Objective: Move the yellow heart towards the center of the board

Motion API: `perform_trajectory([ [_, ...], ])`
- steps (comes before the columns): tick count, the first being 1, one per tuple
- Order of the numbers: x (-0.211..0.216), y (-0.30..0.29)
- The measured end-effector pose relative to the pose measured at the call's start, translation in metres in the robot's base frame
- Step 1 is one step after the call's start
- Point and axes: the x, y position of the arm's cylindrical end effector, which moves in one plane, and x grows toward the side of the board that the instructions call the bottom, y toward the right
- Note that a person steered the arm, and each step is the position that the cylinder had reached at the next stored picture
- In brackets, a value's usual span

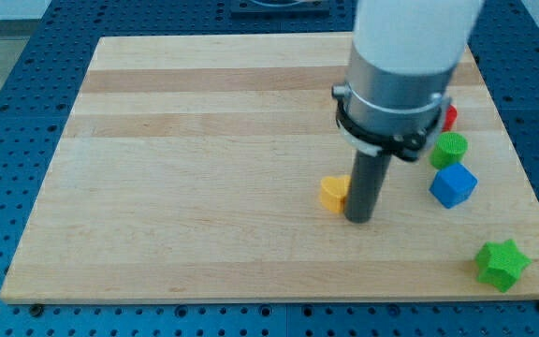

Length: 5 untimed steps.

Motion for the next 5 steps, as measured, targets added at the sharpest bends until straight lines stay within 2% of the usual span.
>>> perform_trajectory([
  [2, -0.062, -0.027],
  [4, -0.054, -0.045],
  [5, -0.027, -0.042],
])
